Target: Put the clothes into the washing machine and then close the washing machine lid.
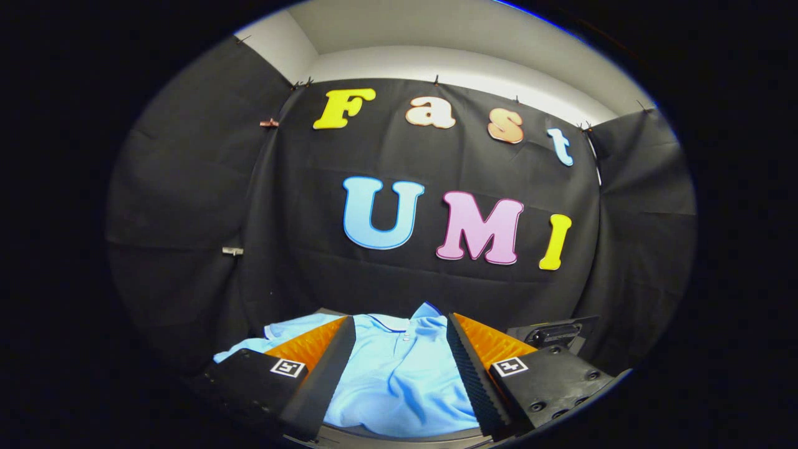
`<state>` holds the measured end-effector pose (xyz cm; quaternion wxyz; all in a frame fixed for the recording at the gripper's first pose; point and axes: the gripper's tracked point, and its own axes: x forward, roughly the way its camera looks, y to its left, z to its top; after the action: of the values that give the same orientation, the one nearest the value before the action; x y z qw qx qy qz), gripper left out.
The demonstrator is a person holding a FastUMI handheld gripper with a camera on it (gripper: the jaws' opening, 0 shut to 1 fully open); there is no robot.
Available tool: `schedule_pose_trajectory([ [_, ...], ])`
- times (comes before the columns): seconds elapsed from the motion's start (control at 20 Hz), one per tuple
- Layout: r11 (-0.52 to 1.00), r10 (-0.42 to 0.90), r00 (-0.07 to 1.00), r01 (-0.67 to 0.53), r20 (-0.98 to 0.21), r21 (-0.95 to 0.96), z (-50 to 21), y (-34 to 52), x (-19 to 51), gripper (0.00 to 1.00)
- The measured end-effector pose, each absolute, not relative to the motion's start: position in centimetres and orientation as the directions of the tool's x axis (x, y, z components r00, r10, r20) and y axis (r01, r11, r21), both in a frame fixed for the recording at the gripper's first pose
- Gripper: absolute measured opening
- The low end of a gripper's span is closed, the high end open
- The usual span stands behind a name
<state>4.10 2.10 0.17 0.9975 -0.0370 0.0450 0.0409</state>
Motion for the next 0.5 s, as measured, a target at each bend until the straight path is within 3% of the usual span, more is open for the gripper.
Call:
schedule_pose_trajectory([
  [0.35,0.982,0.123,0.913,-0.168,-0.389,-0.083,-5.4,3.6,8.0,0.94],
  [0.5,0.992,0.063,0.882,-0.105,-0.467,-0.064,-7.3,2.0,10.0,0.95],
])
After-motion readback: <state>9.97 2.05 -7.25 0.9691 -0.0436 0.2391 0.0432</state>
